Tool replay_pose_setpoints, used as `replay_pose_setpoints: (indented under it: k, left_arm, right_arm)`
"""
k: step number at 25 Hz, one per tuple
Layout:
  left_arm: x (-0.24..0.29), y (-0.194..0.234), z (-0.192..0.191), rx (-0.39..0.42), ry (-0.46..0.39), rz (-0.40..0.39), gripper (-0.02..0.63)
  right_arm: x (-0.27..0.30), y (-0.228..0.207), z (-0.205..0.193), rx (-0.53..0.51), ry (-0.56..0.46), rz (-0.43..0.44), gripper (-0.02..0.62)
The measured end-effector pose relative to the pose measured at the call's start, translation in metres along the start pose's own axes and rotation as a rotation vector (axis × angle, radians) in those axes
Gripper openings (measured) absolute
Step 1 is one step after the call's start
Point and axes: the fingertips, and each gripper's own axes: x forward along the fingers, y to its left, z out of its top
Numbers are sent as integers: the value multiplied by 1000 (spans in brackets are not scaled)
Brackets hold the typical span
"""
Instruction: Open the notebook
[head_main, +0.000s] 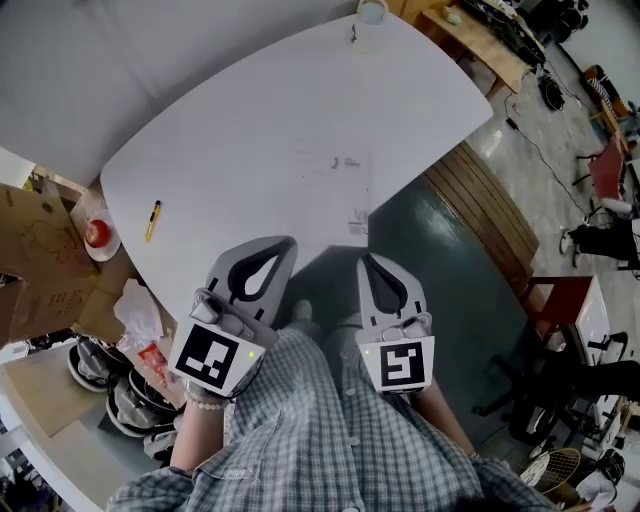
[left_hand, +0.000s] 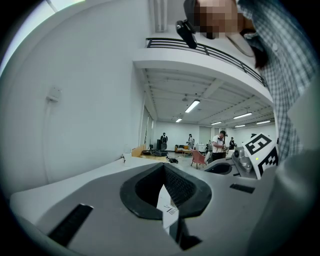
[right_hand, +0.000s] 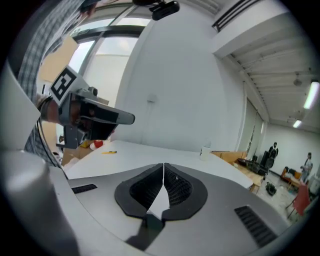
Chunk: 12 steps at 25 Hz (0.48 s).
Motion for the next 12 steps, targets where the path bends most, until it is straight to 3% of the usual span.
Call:
replay_pose_setpoints:
  k: [3, 12]
  left_arm:
    - [0, 8, -5, -6, 8, 16, 8]
    - [2, 24, -19, -38, 29, 85, 6]
  right_arm:
    - [8, 6, -6, -97, 21, 7, 23]
    - [49, 34, -40, -191, 91, 150, 23]
